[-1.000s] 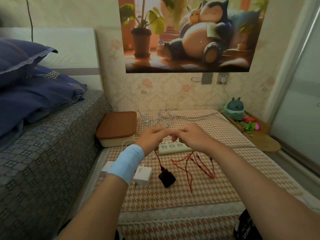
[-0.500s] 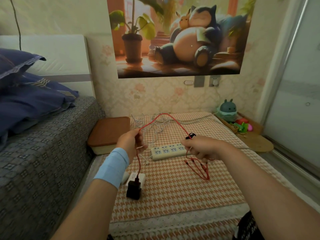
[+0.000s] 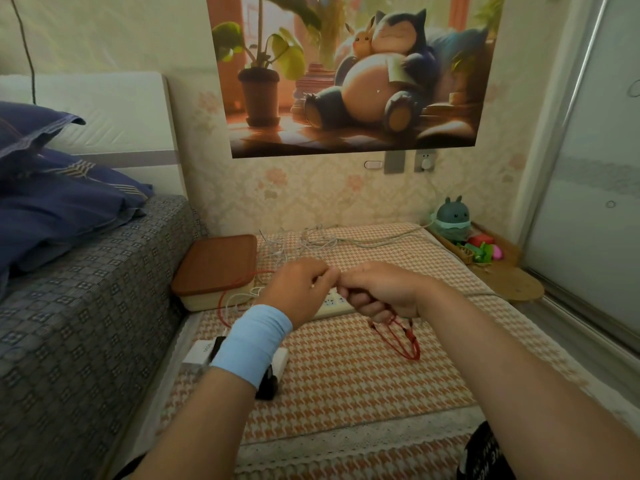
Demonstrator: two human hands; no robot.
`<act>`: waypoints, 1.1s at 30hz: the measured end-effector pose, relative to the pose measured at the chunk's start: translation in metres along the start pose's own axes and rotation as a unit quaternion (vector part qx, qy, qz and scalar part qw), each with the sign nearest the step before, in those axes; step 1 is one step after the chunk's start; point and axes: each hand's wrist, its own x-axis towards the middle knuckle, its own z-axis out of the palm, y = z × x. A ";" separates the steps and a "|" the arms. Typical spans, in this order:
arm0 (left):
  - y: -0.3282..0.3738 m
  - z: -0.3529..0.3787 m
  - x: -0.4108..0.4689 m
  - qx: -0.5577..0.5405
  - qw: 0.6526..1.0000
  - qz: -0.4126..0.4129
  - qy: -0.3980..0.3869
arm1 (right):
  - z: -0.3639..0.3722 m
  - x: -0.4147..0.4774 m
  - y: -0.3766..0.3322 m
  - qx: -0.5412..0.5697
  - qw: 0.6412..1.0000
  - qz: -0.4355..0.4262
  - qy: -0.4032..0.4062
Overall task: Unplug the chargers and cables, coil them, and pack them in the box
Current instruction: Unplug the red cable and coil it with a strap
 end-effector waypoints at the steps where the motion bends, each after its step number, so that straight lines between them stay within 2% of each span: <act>1: -0.004 -0.003 0.002 -0.011 0.999 -0.032 0.015 | -0.005 -0.002 0.002 0.008 1.000 -0.013 0.012; 3: -0.013 -0.014 0.006 -0.104 0.985 -0.116 0.078 | -0.015 -0.004 0.008 0.015 0.999 -0.025 0.039; 6: -0.032 -0.027 0.008 -0.260 0.905 -0.222 0.253 | -0.030 -0.008 0.017 -0.025 0.997 -0.013 0.076; 10: -0.051 -0.039 0.003 -0.269 0.805 -0.272 0.453 | -0.036 -0.001 0.030 -0.113 0.988 0.060 0.087; 12: -0.063 -0.044 0.002 -0.235 0.783 -0.294 0.496 | -0.033 0.004 0.030 -0.189 0.972 0.070 0.117; 13: -0.067 -0.044 0.002 -0.211 0.791 -0.298 0.492 | -0.031 0.005 0.028 -0.238 0.960 0.067 0.130; 14: -0.074 -0.042 0.001 -0.167 0.814 -0.304 0.466 | -0.028 0.005 0.026 -0.275 0.950 0.058 0.135; 17: -0.077 -0.028 -0.001 0.031 0.891 -0.324 0.317 | -0.019 0.007 0.017 -0.260 0.955 0.019 0.141; 18: -0.072 -0.023 -0.001 0.090 0.908 -0.300 0.280 | -0.014 0.008 0.013 -0.247 0.959 0.004 0.138; 19: -0.067 -0.017 0.000 0.123 0.929 -0.241 0.253 | -0.009 0.010 0.010 -0.243 0.961 -0.012 0.132; 21: -0.047 -0.009 0.003 0.088 0.975 -0.094 0.181 | 0.001 0.015 0.007 -0.242 0.962 -0.044 0.118; 22: -0.036 -0.003 0.003 0.028 0.992 -0.058 0.112 | 0.006 0.018 0.006 -0.232 0.964 -0.062 0.113; 24: -0.017 0.010 0.001 -0.089 0.993 -0.069 -0.024 | 0.011 0.025 0.007 -0.195 0.969 -0.100 0.114; 25: -0.013 0.015 0.000 -0.114 0.988 -0.086 -0.051 | 0.010 0.029 0.010 -0.181 0.969 -0.111 0.123; 30: -0.024 0.004 0.006 -0.010 0.986 -0.164 -0.039 | -0.002 0.027 0.020 -0.178 0.968 -0.066 0.163; 33: -0.041 -0.012 0.006 -0.033 0.973 -0.217 0.073 | -0.013 0.023 0.029 -0.184 0.967 -0.036 0.175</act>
